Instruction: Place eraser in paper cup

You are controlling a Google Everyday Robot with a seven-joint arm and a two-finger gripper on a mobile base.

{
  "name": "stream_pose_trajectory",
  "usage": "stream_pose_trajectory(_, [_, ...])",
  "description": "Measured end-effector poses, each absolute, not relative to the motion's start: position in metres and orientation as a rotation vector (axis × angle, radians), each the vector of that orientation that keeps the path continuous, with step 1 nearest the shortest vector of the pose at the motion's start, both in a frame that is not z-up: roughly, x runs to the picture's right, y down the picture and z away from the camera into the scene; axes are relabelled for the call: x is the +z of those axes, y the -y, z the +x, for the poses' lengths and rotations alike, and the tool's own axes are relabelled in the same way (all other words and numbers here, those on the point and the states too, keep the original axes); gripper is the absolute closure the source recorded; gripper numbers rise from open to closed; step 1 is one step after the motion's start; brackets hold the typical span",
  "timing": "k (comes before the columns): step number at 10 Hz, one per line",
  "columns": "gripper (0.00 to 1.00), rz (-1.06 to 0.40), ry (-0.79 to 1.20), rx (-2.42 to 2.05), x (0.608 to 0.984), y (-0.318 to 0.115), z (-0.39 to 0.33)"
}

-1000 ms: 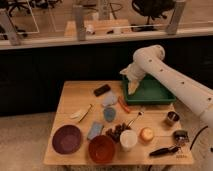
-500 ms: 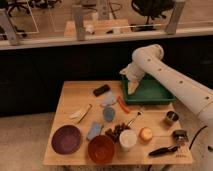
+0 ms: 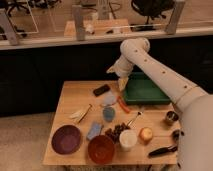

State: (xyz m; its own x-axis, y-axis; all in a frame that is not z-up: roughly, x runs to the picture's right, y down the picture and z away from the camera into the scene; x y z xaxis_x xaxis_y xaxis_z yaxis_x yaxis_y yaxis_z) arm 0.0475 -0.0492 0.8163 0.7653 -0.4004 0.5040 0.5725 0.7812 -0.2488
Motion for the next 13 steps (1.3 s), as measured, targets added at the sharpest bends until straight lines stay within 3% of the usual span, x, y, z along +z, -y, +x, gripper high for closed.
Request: stream_pose_trajectory(13, [0.20,-0.427,0.492,-0.699,0.912,0.020,-0.034])
